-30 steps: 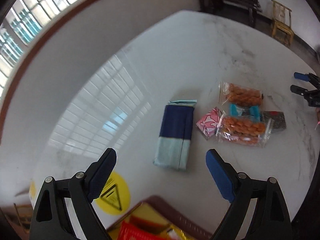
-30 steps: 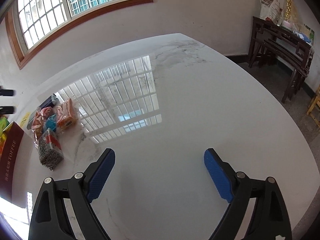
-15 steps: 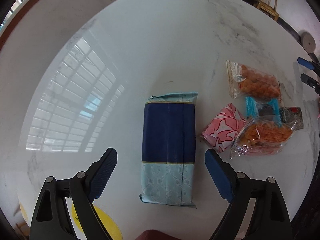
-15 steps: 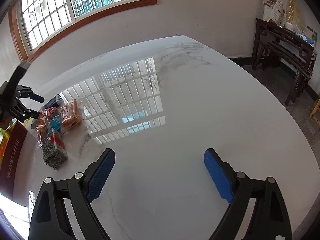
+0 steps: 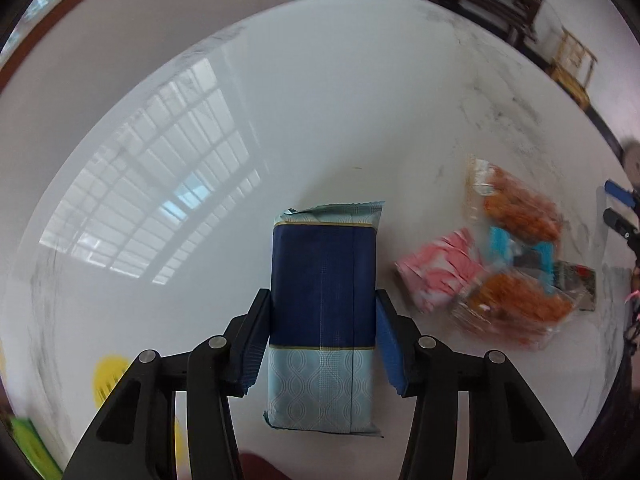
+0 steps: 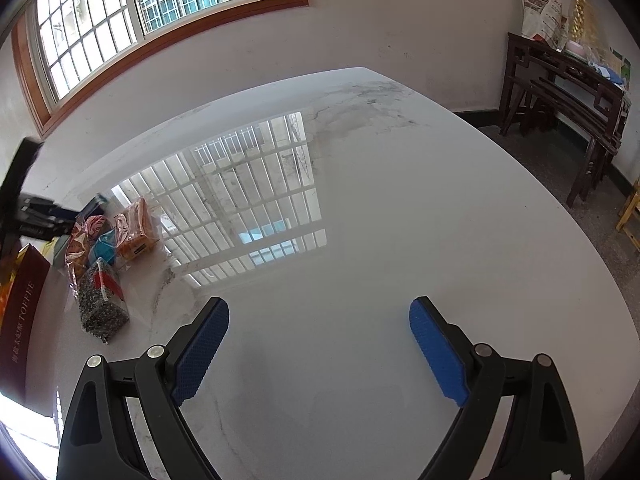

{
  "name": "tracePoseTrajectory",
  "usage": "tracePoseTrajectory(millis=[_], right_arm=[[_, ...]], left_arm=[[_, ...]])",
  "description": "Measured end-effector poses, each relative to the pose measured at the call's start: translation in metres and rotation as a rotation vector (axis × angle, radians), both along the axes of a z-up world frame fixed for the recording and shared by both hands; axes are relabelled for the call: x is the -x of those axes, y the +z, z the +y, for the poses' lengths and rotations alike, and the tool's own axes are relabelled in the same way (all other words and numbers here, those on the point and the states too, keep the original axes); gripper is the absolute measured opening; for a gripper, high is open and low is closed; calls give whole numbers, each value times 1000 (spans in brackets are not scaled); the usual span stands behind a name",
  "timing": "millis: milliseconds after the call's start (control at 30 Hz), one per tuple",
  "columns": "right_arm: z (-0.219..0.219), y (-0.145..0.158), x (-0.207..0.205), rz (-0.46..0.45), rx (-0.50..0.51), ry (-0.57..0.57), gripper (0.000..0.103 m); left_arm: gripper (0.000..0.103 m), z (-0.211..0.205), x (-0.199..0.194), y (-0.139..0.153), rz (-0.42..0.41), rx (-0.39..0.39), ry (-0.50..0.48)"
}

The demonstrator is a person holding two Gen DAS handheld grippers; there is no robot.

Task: Organize snacks
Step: 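Lift the blue package with the left gripper while the right gripper grasps the speckled block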

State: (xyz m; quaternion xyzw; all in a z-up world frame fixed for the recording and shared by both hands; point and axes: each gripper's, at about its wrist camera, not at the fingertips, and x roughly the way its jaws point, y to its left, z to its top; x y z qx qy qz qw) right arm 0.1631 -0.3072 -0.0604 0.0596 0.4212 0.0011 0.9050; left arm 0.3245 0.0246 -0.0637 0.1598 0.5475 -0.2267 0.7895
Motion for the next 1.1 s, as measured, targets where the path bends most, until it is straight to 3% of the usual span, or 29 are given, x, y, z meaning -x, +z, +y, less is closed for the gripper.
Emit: tracePoseTrajectory(millis=[133, 200, 300, 400, 467, 533, 800, 900, 1100], right_arm=[[1, 2, 2, -18, -4, 20, 90], [7, 7, 9, -67, -18, 99, 90], [30, 13, 19, -98, -42, 311, 86], [52, 17, 23, -108, -103, 450, 86], [72, 16, 20, -102, -65, 512, 86], [88, 12, 10, -47, -56, 564, 75], [114, 7, -20, -12, -44, 639, 72], [121, 5, -21, 2, -24, 656, 57], [138, -2, -27, 27, 8, 712, 40]], left_arm=[[50, 20, 27, 21, -22, 131, 203], [50, 27, 43, 33, -5, 213, 268], [50, 25, 70, 54, -29, 275, 290], [50, 29, 103, 72, -34, 347, 294], [51, 31, 122, 81, -21, 385, 298], [51, 38, 138, 88, -16, 414, 313], [51, 64, 188, 104, -4, 471, 404], [51, 75, 198, 105, 1, 479, 431], [51, 94, 221, 108, -9, 470, 469]])
